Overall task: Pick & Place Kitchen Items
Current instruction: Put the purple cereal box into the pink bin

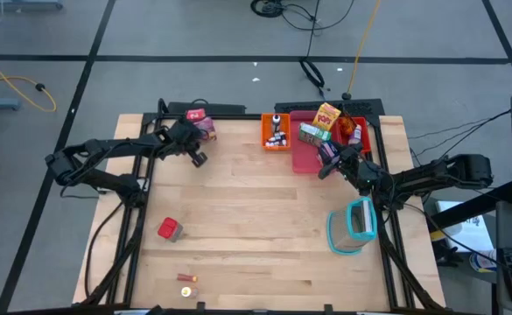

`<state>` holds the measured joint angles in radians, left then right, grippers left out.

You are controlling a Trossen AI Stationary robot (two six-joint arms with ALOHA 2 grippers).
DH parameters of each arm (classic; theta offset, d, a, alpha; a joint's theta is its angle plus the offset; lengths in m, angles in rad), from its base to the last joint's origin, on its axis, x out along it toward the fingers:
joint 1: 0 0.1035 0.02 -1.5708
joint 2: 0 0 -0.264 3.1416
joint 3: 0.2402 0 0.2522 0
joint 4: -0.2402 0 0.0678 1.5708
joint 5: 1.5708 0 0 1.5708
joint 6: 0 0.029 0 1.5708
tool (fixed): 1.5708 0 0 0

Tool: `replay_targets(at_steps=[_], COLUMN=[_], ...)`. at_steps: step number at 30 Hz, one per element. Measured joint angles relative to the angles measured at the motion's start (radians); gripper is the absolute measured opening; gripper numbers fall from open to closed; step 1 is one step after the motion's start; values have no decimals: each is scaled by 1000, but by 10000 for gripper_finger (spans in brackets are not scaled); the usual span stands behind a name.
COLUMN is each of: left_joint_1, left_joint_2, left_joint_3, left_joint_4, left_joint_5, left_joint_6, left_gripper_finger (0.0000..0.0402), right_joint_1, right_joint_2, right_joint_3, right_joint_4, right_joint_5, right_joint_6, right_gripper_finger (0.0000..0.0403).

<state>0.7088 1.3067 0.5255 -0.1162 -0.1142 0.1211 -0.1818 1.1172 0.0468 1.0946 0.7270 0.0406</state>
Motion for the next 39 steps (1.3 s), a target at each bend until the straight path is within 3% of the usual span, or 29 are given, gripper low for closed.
replay_targets(at_steps=[12, 17, 22, 33, 39], left_joint_1=[-121, -206, -272, -267, -228], left_joint_2=[-41, -136, -196, -143, -86], left_joint_3=[5, 66, 124, 139, 139], left_joint_4=[-140, -190, -182, -168, -167], left_joint_5=[25, -128, -279, -389, -406], left_joint_6=[-94, -92, 46, 174, 217], left_gripper_finger=[12, 13, 24, 201, 259], right_joint_1=[0, 0, 0, 0, 0], right_joint_2=[0, 0, 0, 0, 0], right_joint_3=[0, 0, 0, 0, 0], right_joint_4=[-10, -8, -8, -7, -7], right_joint_5=[0, 0, 0, 0, 0], right_joint_6=[0, 1, 29, 27, 26], right_gripper_finger=[242, 242, 242, 242, 242])
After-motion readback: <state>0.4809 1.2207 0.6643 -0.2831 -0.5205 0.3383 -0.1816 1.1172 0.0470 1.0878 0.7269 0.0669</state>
